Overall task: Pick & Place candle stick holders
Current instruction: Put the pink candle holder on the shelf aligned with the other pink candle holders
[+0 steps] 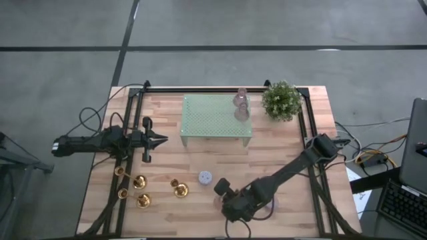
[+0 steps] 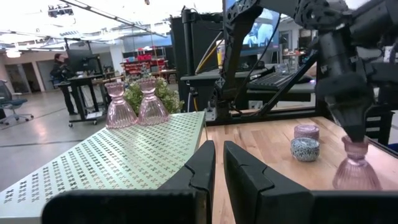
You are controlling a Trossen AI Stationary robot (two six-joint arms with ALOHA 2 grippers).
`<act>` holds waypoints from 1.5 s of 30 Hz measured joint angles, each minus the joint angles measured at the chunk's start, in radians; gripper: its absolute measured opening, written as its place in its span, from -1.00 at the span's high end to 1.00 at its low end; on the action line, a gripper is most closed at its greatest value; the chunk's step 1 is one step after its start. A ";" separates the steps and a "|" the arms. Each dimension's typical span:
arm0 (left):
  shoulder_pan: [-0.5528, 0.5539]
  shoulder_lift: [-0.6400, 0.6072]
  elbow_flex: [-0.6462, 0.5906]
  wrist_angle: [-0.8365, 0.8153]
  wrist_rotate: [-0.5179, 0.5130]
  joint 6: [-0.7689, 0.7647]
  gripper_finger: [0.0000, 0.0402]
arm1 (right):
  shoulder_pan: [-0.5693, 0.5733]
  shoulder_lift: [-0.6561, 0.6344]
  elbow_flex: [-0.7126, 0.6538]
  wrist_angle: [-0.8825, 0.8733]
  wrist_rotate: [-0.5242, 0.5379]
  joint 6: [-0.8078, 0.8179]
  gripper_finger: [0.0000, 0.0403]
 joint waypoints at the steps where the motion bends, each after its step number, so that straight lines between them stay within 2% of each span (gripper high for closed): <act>1: 0.000 0.000 0.000 0.000 0.000 0.000 0.82 | -0.001 -0.009 0.012 -0.017 0.008 0.005 0.91; 7: 0.000 0.000 0.000 0.000 0.000 0.000 0.82 | -0.027 -0.094 0.054 -0.107 0.019 0.010 0.92; 14: 0.000 0.000 0.000 -0.001 0.000 0.000 0.82 | -0.093 -0.253 0.080 -0.246 0.119 0.035 0.92; 19: 0.000 0.000 0.000 -0.001 0.000 0.000 0.82 | -0.179 -0.351 0.089 -0.372 0.195 0.079 0.92; 26: 0.000 0.000 0.000 -0.001 0.000 0.000 0.82 | -0.322 -0.452 0.066 -0.435 0.201 0.072 0.92; 33: 0.000 0.000 0.000 -0.001 0.000 0.000 0.82 | -0.435 -0.481 0.053 -0.490 0.199 0.066 0.92; 45: 0.000 0.000 0.000 -0.001 0.000 0.000 0.82 | -0.522 -0.486 -0.030 -0.482 0.141 0.058 0.92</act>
